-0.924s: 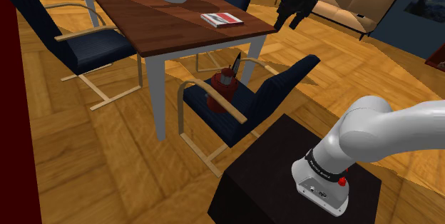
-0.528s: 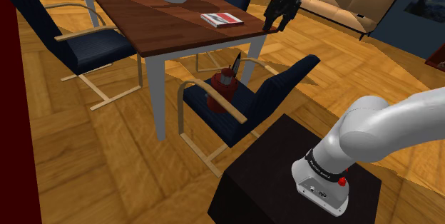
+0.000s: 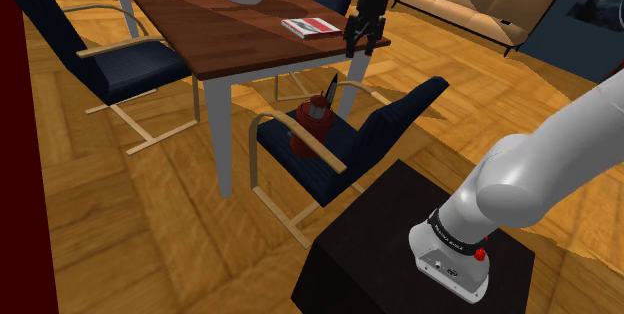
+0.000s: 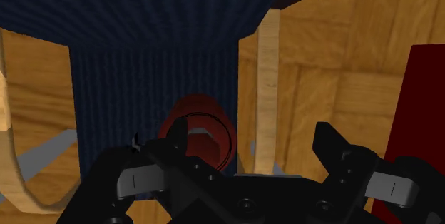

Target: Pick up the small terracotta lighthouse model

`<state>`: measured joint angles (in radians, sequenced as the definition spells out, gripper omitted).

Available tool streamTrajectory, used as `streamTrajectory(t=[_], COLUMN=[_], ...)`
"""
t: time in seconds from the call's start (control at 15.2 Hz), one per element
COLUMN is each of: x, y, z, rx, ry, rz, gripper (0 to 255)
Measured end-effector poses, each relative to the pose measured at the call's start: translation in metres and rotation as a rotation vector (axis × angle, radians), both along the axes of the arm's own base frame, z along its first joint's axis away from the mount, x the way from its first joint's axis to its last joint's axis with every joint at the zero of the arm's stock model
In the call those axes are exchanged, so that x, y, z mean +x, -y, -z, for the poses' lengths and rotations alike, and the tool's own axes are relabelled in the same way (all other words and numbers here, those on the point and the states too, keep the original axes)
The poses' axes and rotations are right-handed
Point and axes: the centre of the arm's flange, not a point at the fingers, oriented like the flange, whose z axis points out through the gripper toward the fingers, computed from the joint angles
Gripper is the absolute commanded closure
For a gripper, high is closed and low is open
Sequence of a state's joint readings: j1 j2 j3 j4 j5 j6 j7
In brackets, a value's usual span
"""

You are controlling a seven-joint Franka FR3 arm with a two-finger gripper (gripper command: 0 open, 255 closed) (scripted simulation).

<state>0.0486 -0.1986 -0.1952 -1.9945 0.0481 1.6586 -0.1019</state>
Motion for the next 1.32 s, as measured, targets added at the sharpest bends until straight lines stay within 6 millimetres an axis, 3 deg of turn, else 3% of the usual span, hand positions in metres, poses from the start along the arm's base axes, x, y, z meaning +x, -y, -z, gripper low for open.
streamTrajectory(t=[0.33,0.99,1.32], x=[0.062,0.159,0.167], y=[0.022,0.046,0.047], z=[0.057,0.187,0.223], rx=[0.023,0.071,0.077], ry=[-0.128,-0.383,-0.417], rz=[-0.038,-0.114,-0.125], gripper=[0,0,0])
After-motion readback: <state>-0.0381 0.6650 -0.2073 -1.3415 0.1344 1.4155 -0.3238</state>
